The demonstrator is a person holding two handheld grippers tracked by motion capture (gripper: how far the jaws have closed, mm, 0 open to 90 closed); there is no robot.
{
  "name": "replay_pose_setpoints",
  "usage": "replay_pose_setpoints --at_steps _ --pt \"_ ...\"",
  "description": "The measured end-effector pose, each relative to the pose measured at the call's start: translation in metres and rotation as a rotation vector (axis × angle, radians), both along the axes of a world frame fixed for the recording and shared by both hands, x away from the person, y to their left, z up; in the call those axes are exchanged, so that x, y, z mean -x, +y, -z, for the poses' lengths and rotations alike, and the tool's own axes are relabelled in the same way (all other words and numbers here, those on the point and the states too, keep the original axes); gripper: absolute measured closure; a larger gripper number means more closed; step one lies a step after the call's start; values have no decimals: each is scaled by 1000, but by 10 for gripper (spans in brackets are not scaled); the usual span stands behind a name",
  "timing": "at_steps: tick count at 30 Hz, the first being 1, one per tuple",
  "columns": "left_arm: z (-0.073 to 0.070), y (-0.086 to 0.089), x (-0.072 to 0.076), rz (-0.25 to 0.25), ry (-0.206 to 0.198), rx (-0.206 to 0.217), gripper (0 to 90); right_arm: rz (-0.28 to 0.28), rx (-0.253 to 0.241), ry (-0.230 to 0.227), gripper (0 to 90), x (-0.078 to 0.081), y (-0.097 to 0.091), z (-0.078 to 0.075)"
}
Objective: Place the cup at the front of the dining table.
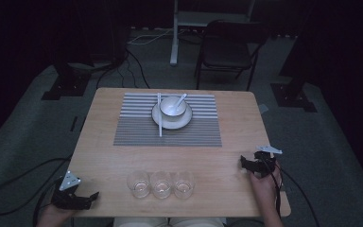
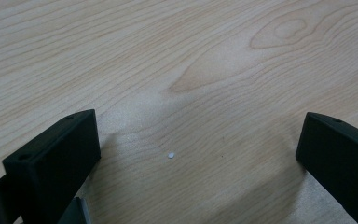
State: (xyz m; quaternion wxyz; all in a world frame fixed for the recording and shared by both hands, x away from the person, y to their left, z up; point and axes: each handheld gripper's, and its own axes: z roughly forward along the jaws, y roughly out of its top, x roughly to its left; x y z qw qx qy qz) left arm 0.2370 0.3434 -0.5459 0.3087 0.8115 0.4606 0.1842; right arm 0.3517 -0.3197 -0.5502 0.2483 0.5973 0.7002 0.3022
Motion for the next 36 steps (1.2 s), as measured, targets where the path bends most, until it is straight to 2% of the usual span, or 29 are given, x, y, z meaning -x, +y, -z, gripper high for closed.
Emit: replay_pose_setpoints --at_steps 3,5,7,8,10,15,16,18,26,28,29,33,36 --pt "-2 0 1 0 25 -14 0 1 1 0 116 0 0 0" --pt "-2 1 3 31 26 -15 0 1 0 0 116 0 0 0" --pt "-2 1 3 31 26 -15 0 1 0 0 116 0 0 0" --pt "-4 4 4 64 41 -23 0 1 1 0 116 0 0 0" --pt "-4 9 6 83 42 -24 0 3 1 0 116 1 0 0" --pt "-3 11 7 96 28 -18 0 7 1 1 116 1 0 0" --pt "0 12 8 114 -1 1 0 8 0 1 116 1 0 0" --pt "1 13 9 125 -13 10 0 12 -1 2 116 2 0 0" --pt "-1 10 6 111 14 -9 0 14 -1 1 116 3 0 0" --pt "-1 9 6 115 12 -8 0 15 -1 2 116 3 0 0" --pt "-1 9 8 127 -2 2 23 15 -1 2 116 3 0 0" --pt "-2 4 9 141 -2 -8 36 15 -1 1 116 3 0 0" --pt "-4 1 8 148 29 -2 35 16 -1 0 116 3 0 0"
